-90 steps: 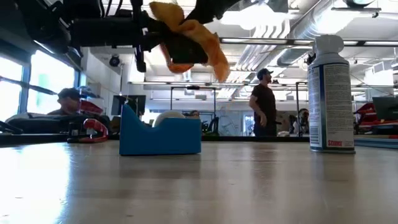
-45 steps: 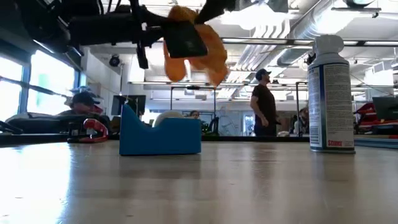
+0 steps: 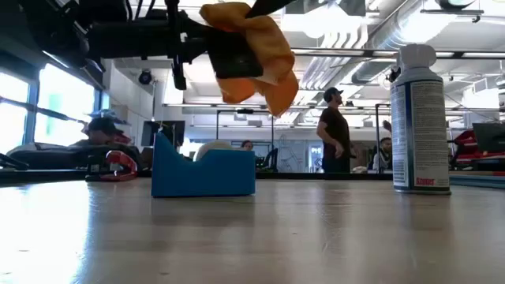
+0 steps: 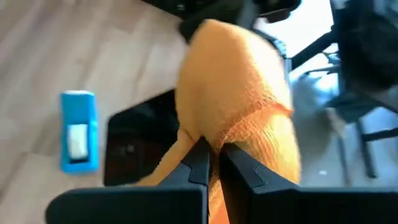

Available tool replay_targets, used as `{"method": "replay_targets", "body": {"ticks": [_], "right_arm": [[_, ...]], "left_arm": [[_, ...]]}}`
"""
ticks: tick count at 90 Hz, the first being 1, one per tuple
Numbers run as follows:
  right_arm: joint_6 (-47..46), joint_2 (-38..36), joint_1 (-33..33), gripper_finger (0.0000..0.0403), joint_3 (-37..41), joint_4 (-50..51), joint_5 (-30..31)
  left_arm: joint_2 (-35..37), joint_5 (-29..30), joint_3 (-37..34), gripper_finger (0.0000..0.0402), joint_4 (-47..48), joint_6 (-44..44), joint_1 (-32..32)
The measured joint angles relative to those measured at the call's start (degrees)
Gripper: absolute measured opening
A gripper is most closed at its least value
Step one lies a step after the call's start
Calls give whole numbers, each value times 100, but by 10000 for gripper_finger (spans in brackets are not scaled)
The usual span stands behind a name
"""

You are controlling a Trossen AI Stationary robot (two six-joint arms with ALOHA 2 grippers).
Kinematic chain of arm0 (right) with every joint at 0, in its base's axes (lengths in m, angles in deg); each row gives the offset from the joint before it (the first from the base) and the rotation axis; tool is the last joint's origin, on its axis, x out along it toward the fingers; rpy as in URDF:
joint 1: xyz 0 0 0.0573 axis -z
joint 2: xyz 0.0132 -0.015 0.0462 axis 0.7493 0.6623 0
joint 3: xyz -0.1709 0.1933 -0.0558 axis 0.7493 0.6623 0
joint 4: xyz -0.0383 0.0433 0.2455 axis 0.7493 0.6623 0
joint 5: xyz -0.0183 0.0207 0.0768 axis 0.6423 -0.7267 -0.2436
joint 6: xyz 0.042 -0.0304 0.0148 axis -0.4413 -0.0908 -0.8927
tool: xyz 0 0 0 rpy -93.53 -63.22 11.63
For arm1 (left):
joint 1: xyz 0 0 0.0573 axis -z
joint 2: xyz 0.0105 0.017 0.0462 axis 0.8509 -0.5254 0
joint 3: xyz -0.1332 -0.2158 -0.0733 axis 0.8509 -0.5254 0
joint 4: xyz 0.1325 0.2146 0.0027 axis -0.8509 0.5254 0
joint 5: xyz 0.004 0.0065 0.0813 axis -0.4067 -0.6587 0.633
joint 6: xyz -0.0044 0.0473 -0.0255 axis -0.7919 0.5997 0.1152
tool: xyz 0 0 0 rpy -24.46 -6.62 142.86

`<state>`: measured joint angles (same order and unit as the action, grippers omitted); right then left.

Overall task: Apply microfiber cloth
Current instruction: Wipe the back of the cellphone with an orange microfiber cloth

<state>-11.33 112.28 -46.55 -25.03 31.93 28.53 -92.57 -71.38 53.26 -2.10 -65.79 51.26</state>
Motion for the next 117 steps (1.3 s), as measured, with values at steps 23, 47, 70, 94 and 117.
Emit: {"method": "replay_targets", "body": {"ticks": [23,47,70,94,117], "right_arm": [[-3,647,-231,0,0,82,-31],[102,1238,-548,0,0,-343,-20],[359,1307,-631,0,0,-907,861],[702,1177,-569,0,-2,-1262,1618],[135,1178,-602,0,-4,-651,678]], "left_arm": [[-2,34,-3,13,21,-39,-1],[-7,14,-9,13,28,-38,-7],[-7,10,-7,13,-24,-12,-11],[-7,15,-7,13,-24,66,-13],[-9,-98,-7,13,-11,39,0]]}}
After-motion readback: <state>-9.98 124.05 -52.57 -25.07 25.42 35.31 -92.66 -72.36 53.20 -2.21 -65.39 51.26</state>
